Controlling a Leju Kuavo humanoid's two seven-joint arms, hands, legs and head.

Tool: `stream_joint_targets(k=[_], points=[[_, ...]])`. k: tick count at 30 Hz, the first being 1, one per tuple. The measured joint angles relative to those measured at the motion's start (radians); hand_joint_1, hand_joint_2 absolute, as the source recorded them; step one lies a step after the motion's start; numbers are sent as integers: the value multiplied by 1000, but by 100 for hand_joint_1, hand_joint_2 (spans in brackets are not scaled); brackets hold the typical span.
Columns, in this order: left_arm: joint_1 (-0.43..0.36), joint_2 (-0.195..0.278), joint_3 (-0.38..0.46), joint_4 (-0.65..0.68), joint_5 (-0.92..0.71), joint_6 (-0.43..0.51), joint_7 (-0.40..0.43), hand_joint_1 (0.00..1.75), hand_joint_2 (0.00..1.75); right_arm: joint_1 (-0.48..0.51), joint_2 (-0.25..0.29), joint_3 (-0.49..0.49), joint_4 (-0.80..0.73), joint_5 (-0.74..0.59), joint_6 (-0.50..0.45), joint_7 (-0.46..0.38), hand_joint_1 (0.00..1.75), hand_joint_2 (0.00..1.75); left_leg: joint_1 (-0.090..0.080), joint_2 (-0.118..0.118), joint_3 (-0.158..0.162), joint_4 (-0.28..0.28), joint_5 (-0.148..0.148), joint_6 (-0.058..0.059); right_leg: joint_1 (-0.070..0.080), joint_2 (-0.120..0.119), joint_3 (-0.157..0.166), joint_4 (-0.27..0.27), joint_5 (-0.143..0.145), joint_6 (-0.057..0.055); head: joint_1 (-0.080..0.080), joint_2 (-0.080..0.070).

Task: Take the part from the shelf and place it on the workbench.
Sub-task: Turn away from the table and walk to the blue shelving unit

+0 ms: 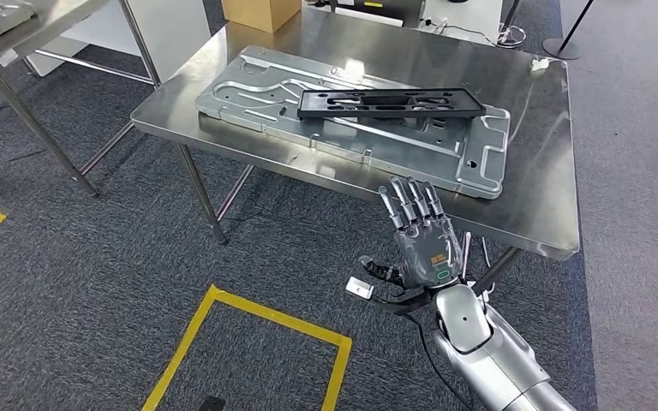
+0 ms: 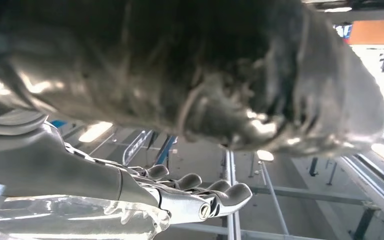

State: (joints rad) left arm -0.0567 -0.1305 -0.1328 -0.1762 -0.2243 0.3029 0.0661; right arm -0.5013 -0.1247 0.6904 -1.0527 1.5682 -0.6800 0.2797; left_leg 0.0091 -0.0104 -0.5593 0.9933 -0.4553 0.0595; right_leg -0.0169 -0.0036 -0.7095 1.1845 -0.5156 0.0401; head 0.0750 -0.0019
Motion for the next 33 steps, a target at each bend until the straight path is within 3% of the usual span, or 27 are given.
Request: stream_joint_targets(k=[1, 2, 3, 4, 6, 8, 10, 12, 14, 16, 17, 18, 20, 22, 24, 26, 28, 30, 32, 33], points=[[1, 0, 0, 0, 0, 0, 0, 0, 0, 1, 0, 1, 2, 0, 0, -1, 0, 0, 0, -5, -4, 1, 2, -1, -2, 1, -23, 63, -29, 2, 0, 0], [2, 0, 0, 0, 0, 0, 0, 0, 0, 3, 0, 2, 4, 0, 0, -3, 0, 0, 0, -13, -8, 3, 3, -2, -4, 1, -32, 98, -39, 3, 0, 0], [2, 0, 0, 0, 0, 0, 0, 0, 0, 3, 0, 3, 6, 0, 0, -5, 0, 0, 1, -22, -11, 6, 4, -4, -6, 2, -22, 92, -29, 4, 0, 0], [3, 0, 0, 0, 0, 0, 0, 0, 0, 3, 0, 4, 7, 0, 0, -7, 0, 0, 2, -33, -13, 9, 4, -8, -10, 6, 9, 45, -4, 4, 0, 0], [2, 0, 0, 0, 0, 2, 0, 0, 0, 2, -2, 5, 10, 0, 0, -8, 0, 0, 4, -52, -19, 19, 1, -18, -16, 43, 88, -91, 40, 4, 0, 0], [0, 1, 1, 0, 0, 4, 0, 0, 0, 1, -4, 5, 12, 0, 0, -8, 0, 0, 4, -68, -29, 26, 1, -33, -17, 71, 122, -157, 47, 1, -1, 0], [1, 1, 2, 0, 0, 5, 0, 0, 0, 1, -4, 8, 13, 0, 0, -8, 0, 0, 6, -84, -36, 24, 7, -49, -12, 56, 121, -159, 47, -9, -1, 0], [3, 1, 3, 0, 0, 7, 0, 0, 0, -1, -5, 9, 14, 0, 0, -8, 0, 0, 10, -70, -46, 38, -2, -60, -13, 34, 125, -167, 52, -26, -2, 0], [2, 1, 5, 0, 0, 9, 0, 0, 0, -2, -5, 9, 14, 0, 0, -7, 0, 0, 11, -27, -84, 119, -52, -67, -12, 9, 128, -175, 56, -41, -3, 0], [0, 1, 6, 0, 0, 9, -1, 0, 0, 0, -6, 9, 16, 0, 0, -7, 0, 0, 11, -4, -146, 251, -113, -72, -7, -17, 127, -174, 55, -46, -4, 0], [1, 1, 6, 0, 0, 9, -2, 0, 0, 1, -6, 10, 17, 0, 0, -7, 0, 0, 11, 0, -166, 297, -126, -74, -5, -30, 126, -173, 54, -47, -4, 0], [2, 1, 6, 0, 0, 10, -3, 0, 0, 2, -6, 10, 18, 0, 0, -7, 0, 0, 11, 2, -167, 303, -118, -75, -3, -43, 126, -171, 53, -47, -4, 0], [4, 1, 6, 0, 0, 10, -4, 0, 0, 1, -6, 10, 18, 0, 0, -6, 0, 0, 11, 19, -111, 203, -60, -71, -2, -67, 126, -166, 49, -45, -4, 0], [2, 1, 6, 0, -1, 11, -5, 0, 0, -1, -6, 11, 18, 0, 0, -5, 0, 0, 3, 57, -45, 77, -20, -62, 3, -88, 126, -159, 43, -38, -4, 0], [0, 1, 6, 0, -3, 12, -6, 0, 0, -3, -6, 12, 18, 0, 0, -4, 0, 0, -4, 70, -28, 34, -15, -51, 8, -106, 127, -157, 42, -28, -3, 0], [2, 2, 7, 0, -4, 13, -6, 0, 0, -4, -5, 13, 18, 0, 0, -2, 0, 0, -3, 46, -30, 28, -7, -39, 8, -119, 131, -160, 41, -17, -3, 0], [4, 3, 7, 0, -5, 15, -6, 0, 0, -6, -6, 14, 19, 0, 0, 2, 0, 0, 1, 25, -29, 18, 4, -26, 4, -82, 120, -131, 14, -5, -3, 0], [3, 3, 8, 0, -9, 15, -5, 0, 0, -6, -8, 15, 21, 0, 0, 4, 0, 0, 3, 4, -32, 14, 11, -18, 1, -22, 73, -24, -50, 0, -2, 0], [2, 3, 8, 0, -13, 16, -4, 0, 0, -1, -10, 17, 25, 0, 0, 4, 0, 0, 1, -21, -36, 15, 14, -14, 2, 0, 17, 97, -98, -1, -2, 0], [2, 3, 8, 0, -14, 16, -4, 0, 0, 1, -10, 18, 27, 0, 0, 4, 0, 0, 0, -35, -38, 17, 14, -13, 2, 2, 6, 117, -95, -2, -2, 0]])
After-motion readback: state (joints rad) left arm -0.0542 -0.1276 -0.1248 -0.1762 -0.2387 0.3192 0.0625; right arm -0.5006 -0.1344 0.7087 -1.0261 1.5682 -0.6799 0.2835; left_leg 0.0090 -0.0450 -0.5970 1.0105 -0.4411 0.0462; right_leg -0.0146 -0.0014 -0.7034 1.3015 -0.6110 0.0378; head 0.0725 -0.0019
